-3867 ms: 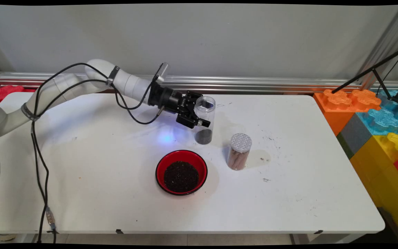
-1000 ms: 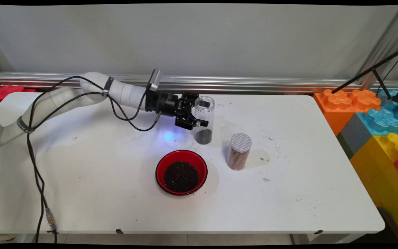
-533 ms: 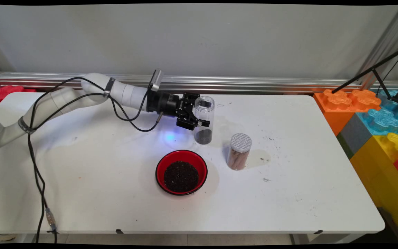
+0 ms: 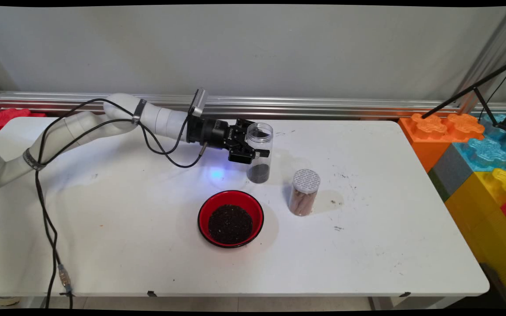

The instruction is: Pour the black seasoning powder in the red bowl

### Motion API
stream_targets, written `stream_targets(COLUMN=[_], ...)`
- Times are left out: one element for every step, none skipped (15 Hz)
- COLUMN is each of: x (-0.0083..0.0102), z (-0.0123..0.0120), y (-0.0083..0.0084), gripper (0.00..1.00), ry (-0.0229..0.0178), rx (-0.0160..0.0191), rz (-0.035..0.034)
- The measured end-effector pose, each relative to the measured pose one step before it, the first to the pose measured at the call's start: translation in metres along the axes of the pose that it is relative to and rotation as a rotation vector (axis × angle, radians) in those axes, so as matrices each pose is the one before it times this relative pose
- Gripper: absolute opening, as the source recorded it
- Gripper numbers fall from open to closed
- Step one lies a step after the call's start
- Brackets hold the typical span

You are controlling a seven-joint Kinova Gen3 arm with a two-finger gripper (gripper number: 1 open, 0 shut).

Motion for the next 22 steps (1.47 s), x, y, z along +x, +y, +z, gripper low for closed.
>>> stream_targets(x=[0.00053,0.00094,0.00150,0.00212,0.00325,0.00362,0.00476,0.00571,0.00505,0.00671,0.00615,0.00756,0.00428,0.00694,0.00432,0.00647,0.00722,0.00673,0.00544,0.00608,0.00594,0.00508], z=[-0.00017,-0.00039,-0.00028,-0.00047,-0.00052,-0.00062,-0.00120,-0.00190,-0.00137,-0.00143,-0.00186,-0.00209,-0.00138,-0.00177,-0.00103,-0.00178,-0.00191,-0.00217,-0.00226,-0.00275,-0.00293,-0.00260], y=[-0.00009,-0.00004,-0.00016,-0.00013,-0.00032,-0.00010,0.00012,0.00036,0.00030,0.00007,0.00023,0.00033,0.00036,0.00050,0.00034,0.00065,0.00084,0.00087,0.00074,0.00091,0.00091,0.00092], gripper=[0.00,0.00,0.00,0.00,0.00,0.00,0.00,0.00,0.00,0.00,0.00,0.00,0.00,0.00,0.00,0.00,0.00,0.00,0.00,0.00,0.00,0.00], ry=[-0.00065,0.00034,0.00127,0.00222,0.00352,0.00305,0.00315,0.00276,0.00042,-0.00017,-0.00056,-0.00067,-0.00040,0.00057,0.00005,0.00044,-0.00025,-0.00096,-0.00200,-0.00239,-0.00219,-0.00213], rx=[-0.00036,-0.00019,-0.00011,0.00054,0.00079,-0.00094,-0.00090,0.00024,-0.00018,0.00011,0.00223,0.00387,0.00265,0.00422,0.00203,0.00421,0.00383,0.00448,0.00460,0.00577,0.00550,0.00451], rz=[-0.00215,-0.00345,-0.00426,-0.00532,-0.00521,-0.00466,-0.00495,-0.00478,-0.00662,-0.00790,-0.00641,-0.00639,-0.00305,-0.00231,-0.00158,-0.00224,-0.00174,-0.00148,-0.00020,0.00081,0.00164,0.00237])
